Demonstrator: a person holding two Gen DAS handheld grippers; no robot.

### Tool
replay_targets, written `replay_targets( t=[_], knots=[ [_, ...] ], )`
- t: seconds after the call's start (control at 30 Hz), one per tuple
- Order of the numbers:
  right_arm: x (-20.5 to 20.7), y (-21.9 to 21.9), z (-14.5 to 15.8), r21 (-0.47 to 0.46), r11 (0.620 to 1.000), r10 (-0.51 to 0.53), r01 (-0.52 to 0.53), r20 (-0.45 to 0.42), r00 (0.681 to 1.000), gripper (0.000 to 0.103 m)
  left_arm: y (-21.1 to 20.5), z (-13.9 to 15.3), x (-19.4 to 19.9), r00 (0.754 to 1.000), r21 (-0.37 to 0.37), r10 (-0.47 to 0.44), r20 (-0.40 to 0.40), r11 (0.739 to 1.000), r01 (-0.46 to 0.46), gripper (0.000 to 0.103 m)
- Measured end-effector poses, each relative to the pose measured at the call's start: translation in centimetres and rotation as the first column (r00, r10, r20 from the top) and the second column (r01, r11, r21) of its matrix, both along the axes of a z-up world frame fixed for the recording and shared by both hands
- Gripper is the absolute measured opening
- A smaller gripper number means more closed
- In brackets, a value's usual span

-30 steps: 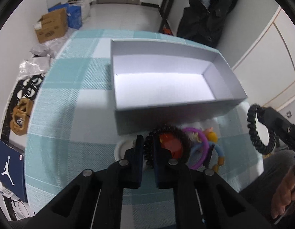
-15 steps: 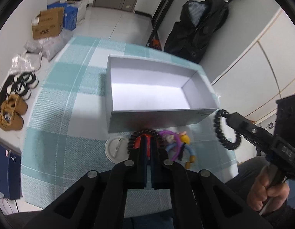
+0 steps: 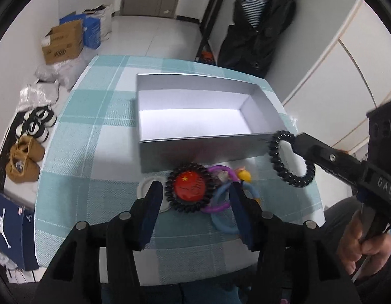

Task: Organize jewelry
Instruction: 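Carry both black coils over the white box and open both tools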

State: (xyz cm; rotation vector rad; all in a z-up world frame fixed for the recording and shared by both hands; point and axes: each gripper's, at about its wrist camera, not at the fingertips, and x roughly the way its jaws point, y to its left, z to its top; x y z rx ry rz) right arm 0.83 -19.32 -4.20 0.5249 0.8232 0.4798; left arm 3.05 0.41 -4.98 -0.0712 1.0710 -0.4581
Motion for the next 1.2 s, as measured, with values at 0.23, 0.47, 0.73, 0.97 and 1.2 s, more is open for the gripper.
replay_targets(
  t=[0.23,0.47,0.73,0.97,1.2],
  knots=[
    [-0.1,-0.2,0.1,0.015,1.000,-0.008,0.008,-0.003,1.000,0.009,-1.7,-1.2,0.6,0.999,0.069,-0.046,-0.007,0.997,0.047,0.049],
    [-0.2,-0.5,0.3,0.018,1.000,-0.016,0.016,0.001,1.000,0.009,-1.4,-2.0,1.3,0.998,0.087,-0.032,-0.050,0.996,0.036,0.011],
    [-0.2,-0.2,0.5,0.021,1.000,-0.013,0.013,0.005,1.000,0.009,-0.7,-1.2,1.0,0.999,0.048,-0.035,-0.036,0.998,0.037,0.005],
    [-0.3,0.0,0.5,0.024,1.000,-0.008,0.008,0.009,1.000,0.009,0.5,1.1,0.0,1.000,-0.053,-0.003,0.006,0.999,0.003,0.005],
    [0.6,0.1,1.4,0.021,1.000,-0.008,0.008,0.018,1.000,0.009,0.5,5.6,-0.1,0.992,-0.154,0.006,0.125,0.988,0.014,0.005]
  ],
)
